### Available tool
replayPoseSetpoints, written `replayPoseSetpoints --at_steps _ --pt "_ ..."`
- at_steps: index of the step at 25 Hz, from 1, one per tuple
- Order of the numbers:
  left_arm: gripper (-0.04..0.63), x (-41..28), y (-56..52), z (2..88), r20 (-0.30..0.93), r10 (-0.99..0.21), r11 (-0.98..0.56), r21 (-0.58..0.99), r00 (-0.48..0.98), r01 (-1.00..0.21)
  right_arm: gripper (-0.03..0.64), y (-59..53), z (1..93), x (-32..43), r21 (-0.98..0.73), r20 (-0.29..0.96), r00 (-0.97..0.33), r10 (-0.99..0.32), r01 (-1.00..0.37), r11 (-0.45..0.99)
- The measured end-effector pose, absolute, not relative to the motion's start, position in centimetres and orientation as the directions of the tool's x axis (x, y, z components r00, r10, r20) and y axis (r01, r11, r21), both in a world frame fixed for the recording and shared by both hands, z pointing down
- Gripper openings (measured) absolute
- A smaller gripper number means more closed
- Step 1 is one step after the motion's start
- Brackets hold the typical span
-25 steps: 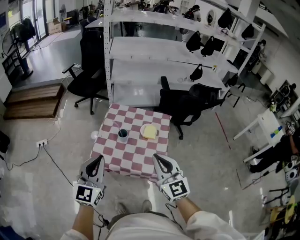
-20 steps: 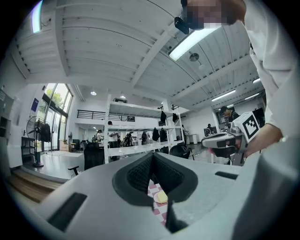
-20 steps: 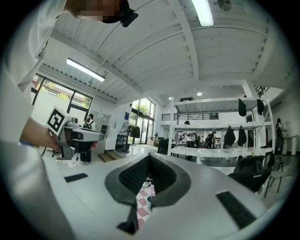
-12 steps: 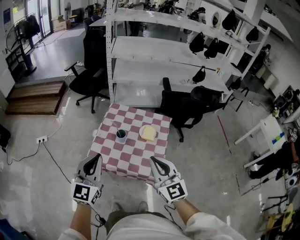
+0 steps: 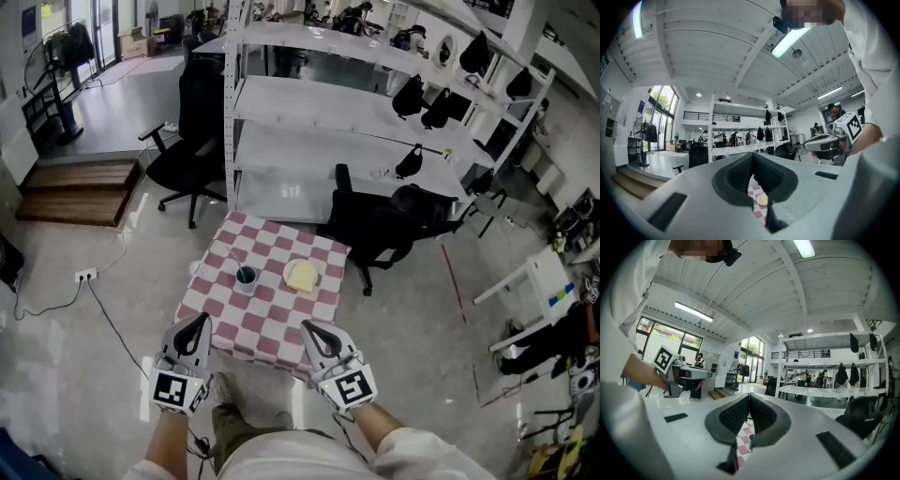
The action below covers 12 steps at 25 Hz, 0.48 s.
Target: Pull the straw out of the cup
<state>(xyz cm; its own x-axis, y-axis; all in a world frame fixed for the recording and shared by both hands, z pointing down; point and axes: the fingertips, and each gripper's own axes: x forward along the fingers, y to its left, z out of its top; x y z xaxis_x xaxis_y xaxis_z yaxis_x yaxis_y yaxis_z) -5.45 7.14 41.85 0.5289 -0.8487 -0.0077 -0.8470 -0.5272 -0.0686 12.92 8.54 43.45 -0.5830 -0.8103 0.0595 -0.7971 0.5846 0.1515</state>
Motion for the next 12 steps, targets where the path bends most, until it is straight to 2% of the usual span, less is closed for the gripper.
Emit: replayPoseSetpoints --at_steps 12 --pt "0.003 -10.0 -1.9 43.0 0.007 -0.791 -0.611 -0.066 0.612 -0.789 0.005 0.8 44.2 8.3 0.149 0.074 -0.498 -0.864 -0.851 0.503"
